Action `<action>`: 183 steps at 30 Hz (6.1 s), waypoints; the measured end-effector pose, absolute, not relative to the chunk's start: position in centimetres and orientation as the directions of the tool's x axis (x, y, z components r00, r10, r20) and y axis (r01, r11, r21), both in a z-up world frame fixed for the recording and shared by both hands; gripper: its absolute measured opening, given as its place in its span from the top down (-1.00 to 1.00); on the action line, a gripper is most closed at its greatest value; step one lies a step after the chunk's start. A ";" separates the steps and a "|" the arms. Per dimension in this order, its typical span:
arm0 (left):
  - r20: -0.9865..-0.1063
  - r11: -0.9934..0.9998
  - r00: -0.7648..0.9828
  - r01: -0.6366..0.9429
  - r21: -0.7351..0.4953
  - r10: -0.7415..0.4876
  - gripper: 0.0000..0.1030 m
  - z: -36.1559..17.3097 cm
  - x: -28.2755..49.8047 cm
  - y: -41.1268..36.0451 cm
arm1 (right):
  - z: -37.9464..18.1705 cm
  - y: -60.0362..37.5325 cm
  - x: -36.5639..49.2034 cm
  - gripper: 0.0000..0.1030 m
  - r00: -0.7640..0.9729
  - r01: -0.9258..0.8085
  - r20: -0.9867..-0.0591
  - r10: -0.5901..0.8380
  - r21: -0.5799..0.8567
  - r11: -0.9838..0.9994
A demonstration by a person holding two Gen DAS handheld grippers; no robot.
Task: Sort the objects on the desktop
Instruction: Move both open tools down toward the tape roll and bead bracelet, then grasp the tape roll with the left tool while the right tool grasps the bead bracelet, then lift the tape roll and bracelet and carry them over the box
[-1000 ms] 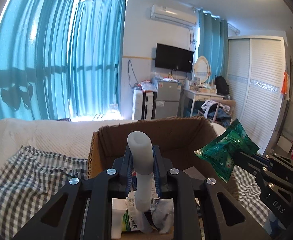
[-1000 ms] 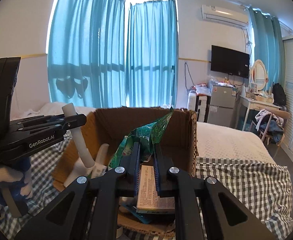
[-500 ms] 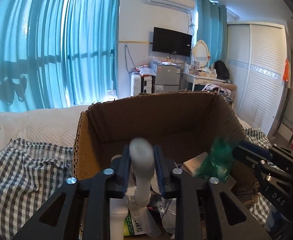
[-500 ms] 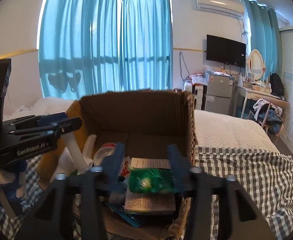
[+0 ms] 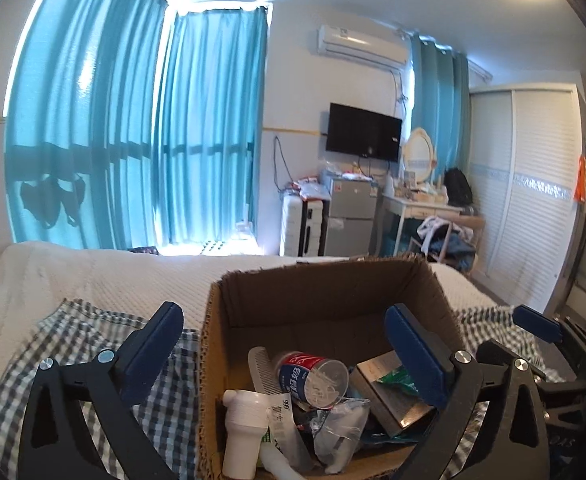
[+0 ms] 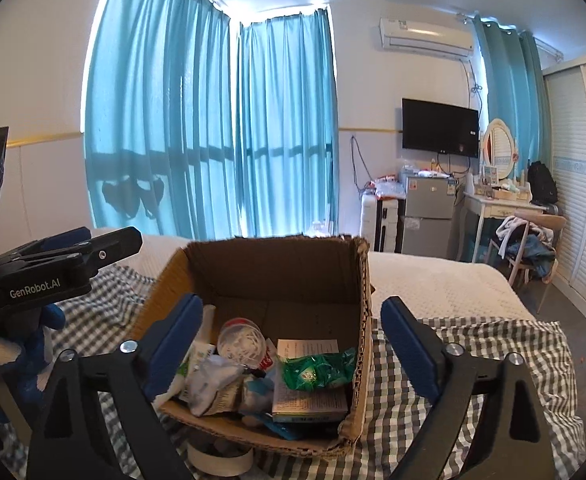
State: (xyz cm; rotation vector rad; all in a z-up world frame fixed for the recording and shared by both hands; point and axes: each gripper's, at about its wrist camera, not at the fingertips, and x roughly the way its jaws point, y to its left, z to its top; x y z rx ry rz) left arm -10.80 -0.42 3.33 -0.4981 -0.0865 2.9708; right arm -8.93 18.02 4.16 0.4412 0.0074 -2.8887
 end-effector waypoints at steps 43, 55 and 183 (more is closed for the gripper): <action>-0.455 -0.996 -0.887 -0.048 -0.072 0.076 -1.00 -1.0 -2.6 -0.4 | -2.6 16.8 -0.7 -0.81 -0.861 0.246 -0.458 -0.221 0.006 -0.969; -0.617 -0.989 -0.774 -0.093 -0.115 0.145 -1.00 -9.4 -4.4 2.1 | -10.5 14.5 -2.5 -0.18 -0.703 0.308 -0.651 -0.286 0.083 -0.948; -0.222 -0.983 -0.957 -0.186 -0.016 0.184 -0.57 5.9 -6.9 0.8 | 6.7 15.3 -6.3 0.79 -0.932 0.296 -0.231 -0.278 -0.045 -0.954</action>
